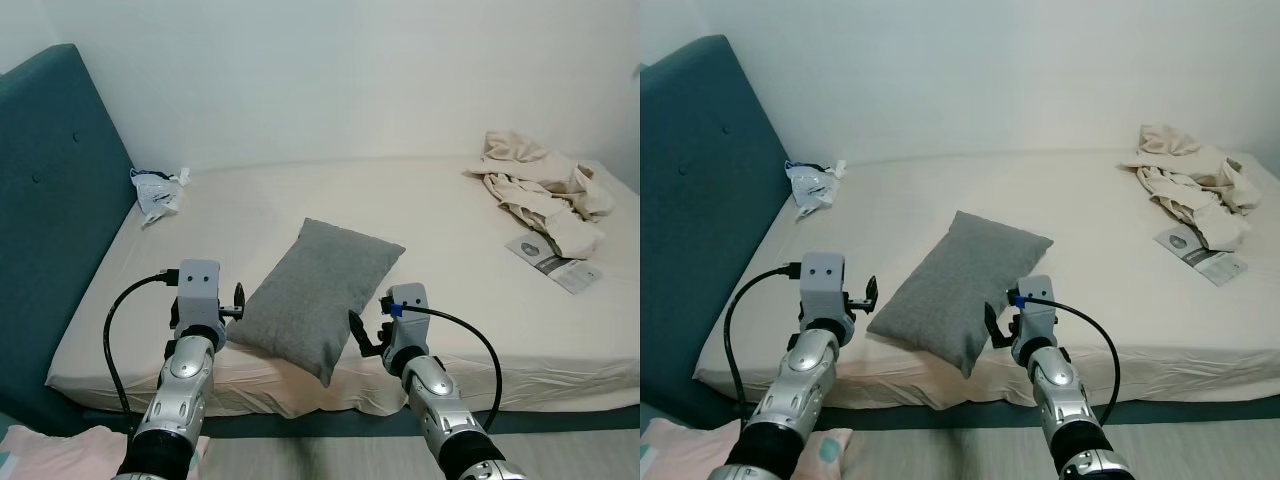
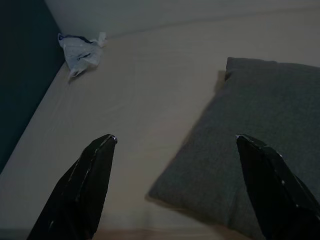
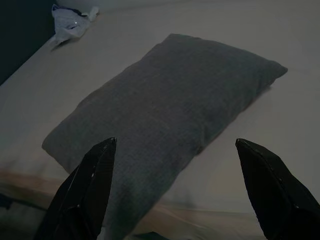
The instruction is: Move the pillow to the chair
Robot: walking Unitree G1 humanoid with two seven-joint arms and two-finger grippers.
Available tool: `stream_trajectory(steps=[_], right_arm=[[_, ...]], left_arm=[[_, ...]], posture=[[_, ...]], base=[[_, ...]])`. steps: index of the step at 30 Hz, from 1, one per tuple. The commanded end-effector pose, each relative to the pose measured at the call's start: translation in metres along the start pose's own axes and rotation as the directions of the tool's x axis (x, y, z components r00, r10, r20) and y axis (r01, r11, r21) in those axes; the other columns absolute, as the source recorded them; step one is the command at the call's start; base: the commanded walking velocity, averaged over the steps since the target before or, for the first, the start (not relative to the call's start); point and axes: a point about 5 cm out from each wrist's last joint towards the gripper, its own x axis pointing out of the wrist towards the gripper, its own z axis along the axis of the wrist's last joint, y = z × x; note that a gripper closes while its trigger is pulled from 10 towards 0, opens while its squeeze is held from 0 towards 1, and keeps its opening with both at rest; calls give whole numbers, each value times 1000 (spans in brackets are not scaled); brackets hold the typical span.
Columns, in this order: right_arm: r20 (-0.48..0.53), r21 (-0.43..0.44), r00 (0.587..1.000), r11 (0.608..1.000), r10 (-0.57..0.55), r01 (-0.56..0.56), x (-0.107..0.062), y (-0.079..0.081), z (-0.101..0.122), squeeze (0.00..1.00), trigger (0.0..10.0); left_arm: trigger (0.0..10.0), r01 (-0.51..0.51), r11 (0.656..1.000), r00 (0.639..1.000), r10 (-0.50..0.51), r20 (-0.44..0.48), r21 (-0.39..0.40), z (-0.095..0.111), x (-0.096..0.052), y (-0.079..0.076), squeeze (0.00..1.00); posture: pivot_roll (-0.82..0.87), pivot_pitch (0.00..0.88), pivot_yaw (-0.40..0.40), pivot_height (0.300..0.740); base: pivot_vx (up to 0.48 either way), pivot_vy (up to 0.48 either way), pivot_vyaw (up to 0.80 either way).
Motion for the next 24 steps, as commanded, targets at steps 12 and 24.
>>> stream_trajectory(steps=[12,24], right_arm=[[-2,10,1000,1000,5,-5,0,1,-1,0,10000],[-37,-89,999,996,-26,23,-6,-5,-10,0,10000]], left_arm=[[10000,-6,1000,1000,6,2,5,0,-1,3,0],[10000,20,998,998,-16,-59,65,-25,-11,3,0]], posture=[[29,51,39,740],[16,59,11,740]], base=[[0,0,0],[0,0,0]])
